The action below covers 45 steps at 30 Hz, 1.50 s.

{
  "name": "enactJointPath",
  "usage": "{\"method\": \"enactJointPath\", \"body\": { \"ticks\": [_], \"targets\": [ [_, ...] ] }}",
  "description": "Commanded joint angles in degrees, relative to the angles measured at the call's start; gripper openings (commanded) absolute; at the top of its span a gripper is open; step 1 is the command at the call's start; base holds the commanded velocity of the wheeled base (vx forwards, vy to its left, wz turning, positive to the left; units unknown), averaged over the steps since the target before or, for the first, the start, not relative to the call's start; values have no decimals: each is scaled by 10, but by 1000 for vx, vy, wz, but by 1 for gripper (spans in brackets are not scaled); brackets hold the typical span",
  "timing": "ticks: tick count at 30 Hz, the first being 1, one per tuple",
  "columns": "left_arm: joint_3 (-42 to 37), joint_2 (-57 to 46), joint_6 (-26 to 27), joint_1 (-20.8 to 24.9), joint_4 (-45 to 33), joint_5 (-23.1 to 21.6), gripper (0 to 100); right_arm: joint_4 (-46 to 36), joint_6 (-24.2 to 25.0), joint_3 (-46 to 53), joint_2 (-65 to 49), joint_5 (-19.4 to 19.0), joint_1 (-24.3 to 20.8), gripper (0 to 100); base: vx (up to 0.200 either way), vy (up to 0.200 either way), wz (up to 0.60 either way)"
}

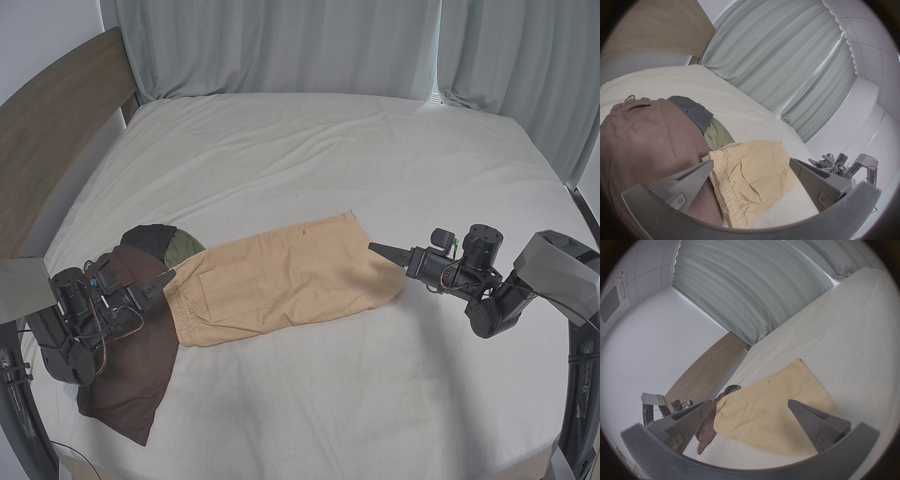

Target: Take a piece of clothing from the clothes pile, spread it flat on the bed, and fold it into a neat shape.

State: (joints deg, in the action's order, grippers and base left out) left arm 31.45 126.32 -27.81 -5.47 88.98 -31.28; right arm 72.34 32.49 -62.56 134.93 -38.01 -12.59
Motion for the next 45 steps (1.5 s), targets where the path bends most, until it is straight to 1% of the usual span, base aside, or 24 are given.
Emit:
{"method": "enactJointPath", "body": {
  "ticks": [1,2,5,8,10,11,12,13,16,17,18,21,22,23,26,32,39,45],
  "targets": [
    [-13,-24,3,8,1,-1,100,0,-1,39,-33,14,-13,100,0,0,0],
    [-19,-29,7,13,1,-2,100,0,-3,50,-37,36,-19,100,0,0,0],
    [-22,-32,21,16,1,-2,100,-2,-12,58,-41,47,-23,100,0,0,0],
    [-29,-33,60,20,1,-2,100,-19,-34,80,-45,66,-33,100,0,0,0],
    [-32,-34,77,22,2,-2,100,-31,-47,82,-44,94,-41,100,0,0,0],
    [-33,-34,78,22,2,-2,100,-32,-48,82,-44,96,-41,100,0,0,0],
    [-36,-42,81,23,1,-2,100,-39,-59,82,-41,116,-48,100,0,0,0],
    [-39,-49,82,25,1,-2,100,-43,-66,82,-41,127,-54,100,0,0,0],
    [-46,-58,86,30,1,-2,100,-55,-72,82,-43,139,-64,100,0,0,0],
    [-48,-63,93,30,1,-2,100,-67,-72,82,-45,153,-68,100,0,0,0],
    [-48,-64,98,30,1,-2,100,-72,-72,82,-46,159,-70,100,0,0,0],
    [-48,-63,137,27,1,-2,100,-85,-73,82,-46,184,-74,100,0,0,0],
    [-48,-63,139,27,1,-2,100,-85,-73,82,-46,184,-74,100,0,0,0],
    [-47,-63,167,26,1,-2,100,-87,-73,82,-46,189,-74,100,0,0,0],
    [-45,-62,214,23,1,-2,100,-88,-73,89,-45,200,-74,100,0,0,0],
    [-40,-58,260,18,2,-1,100,-89,-72,112,-42,202,-72,100,0,0,0],
    [-39,-63,263,14,2,-2,100,-108,-72,117,-39,205,-71,100,0,0,0],
    [-40,-63,263,14,2,-3,100,-112,-69,117,-34,216,-69,100,0,0,0]
  ]
}}
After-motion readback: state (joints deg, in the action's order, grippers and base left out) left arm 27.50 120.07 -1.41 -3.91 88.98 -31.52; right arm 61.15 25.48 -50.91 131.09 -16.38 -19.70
